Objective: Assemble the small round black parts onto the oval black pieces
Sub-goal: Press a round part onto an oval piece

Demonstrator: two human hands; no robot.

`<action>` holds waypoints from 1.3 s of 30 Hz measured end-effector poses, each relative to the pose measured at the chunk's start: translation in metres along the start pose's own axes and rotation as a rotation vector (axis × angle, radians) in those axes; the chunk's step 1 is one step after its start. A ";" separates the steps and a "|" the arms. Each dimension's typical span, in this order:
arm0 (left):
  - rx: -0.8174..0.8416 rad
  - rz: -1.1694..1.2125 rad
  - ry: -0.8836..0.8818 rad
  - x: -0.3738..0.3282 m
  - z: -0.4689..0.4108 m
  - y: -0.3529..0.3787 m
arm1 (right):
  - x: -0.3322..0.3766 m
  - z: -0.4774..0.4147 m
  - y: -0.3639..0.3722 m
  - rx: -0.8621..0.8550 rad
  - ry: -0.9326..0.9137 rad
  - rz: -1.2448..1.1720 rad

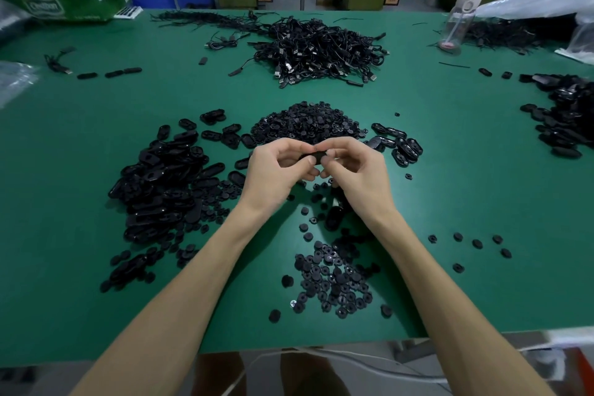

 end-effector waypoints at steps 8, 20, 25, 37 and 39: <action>-0.464 -0.718 0.086 -0.001 -0.006 -0.025 | -0.009 -0.006 -0.024 -0.442 0.149 -0.126; -0.411 -1.154 -0.394 0.022 -0.015 -0.055 | -0.008 -0.005 -0.027 -0.433 0.229 -0.074; -0.454 -1.168 -0.362 0.022 -0.015 -0.055 | -0.007 -0.004 -0.012 -0.125 0.087 0.324; -0.573 -0.839 0.104 0.008 -0.013 -0.044 | -0.019 -0.002 0.006 0.233 -0.069 0.686; -0.535 -0.744 0.177 0.005 -0.011 -0.040 | -0.020 -0.002 0.005 0.191 -0.073 0.682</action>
Point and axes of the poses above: each hand's wrist, its own z-axis away from the middle knuckle, its own y-axis out of the palm, x = y × z, the point moved 2 cm from there along -z, towards the middle knuckle, and after that the axes turned 7 degrees about -y, right-handed, at the moved point
